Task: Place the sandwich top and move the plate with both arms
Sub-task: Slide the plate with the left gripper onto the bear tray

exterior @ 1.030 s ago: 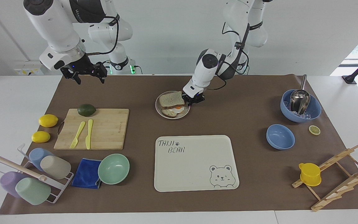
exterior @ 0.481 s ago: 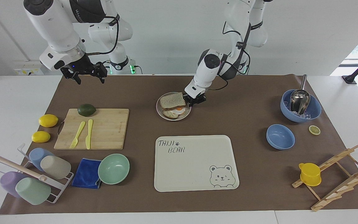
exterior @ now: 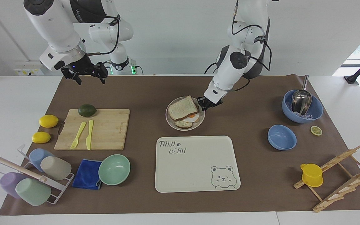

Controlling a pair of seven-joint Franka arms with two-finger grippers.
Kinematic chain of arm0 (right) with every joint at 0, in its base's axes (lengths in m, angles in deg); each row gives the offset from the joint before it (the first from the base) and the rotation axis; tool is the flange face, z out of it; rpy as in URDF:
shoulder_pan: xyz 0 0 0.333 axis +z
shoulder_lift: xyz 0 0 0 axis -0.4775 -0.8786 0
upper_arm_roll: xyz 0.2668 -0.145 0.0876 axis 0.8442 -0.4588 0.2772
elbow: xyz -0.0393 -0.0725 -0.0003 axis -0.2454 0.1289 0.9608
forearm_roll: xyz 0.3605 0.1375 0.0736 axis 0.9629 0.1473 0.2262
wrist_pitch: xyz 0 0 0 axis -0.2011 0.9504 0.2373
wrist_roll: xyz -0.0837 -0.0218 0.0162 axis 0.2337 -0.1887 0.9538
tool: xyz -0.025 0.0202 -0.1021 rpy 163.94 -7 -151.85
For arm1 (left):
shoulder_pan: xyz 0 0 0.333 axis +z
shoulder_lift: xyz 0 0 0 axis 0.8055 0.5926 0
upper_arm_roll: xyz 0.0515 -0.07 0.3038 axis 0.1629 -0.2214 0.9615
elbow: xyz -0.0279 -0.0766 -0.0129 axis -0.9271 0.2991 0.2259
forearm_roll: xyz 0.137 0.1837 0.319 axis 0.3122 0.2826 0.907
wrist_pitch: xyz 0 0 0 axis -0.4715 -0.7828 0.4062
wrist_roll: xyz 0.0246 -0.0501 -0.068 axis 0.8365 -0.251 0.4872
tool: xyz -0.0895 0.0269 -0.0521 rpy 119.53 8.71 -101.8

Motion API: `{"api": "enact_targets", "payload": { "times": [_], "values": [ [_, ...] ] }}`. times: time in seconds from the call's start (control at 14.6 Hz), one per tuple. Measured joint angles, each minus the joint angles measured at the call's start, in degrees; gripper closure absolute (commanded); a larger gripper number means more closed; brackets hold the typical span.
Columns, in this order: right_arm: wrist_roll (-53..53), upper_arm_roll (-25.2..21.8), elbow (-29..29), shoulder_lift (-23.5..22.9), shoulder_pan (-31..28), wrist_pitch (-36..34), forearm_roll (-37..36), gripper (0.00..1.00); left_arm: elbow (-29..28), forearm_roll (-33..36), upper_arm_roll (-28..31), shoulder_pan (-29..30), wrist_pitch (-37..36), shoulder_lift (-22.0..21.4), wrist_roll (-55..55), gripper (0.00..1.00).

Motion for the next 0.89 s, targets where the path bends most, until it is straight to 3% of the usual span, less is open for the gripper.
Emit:
{"api": "enact_targets", "payload": {
  "times": [0.27, 0.55, 0.76, 0.89],
  "values": [
    [0.00, 0.00, 0.00, 0.00, 0.00, 0.00, 0.00, 0.00, 13.39, -1.22, 0.13, 6.67, -5.10, 7.09, -0.54, 1.00],
    [0.00, 0.00, 0.00, 0.00, 0.00, 0.00, 0.00, 0.00, 27.65, -1.77, 0.18, 8.97, -7.49, 20.11, -0.57, 1.00],
    [0.00, 0.00, 0.00, 0.00, 0.00, 0.00, 0.00, 0.00, 33.36, -1.79, 0.25, 9.48, -6.70, 27.36, -0.57, 1.00],
    [0.00, 0.00, 0.00, 0.00, 0.00, 0.00, 0.00, 0.00, 34.18, -1.78, 0.26, 9.68, -4.81, 29.05, -0.65, 1.00]
  ]
}}
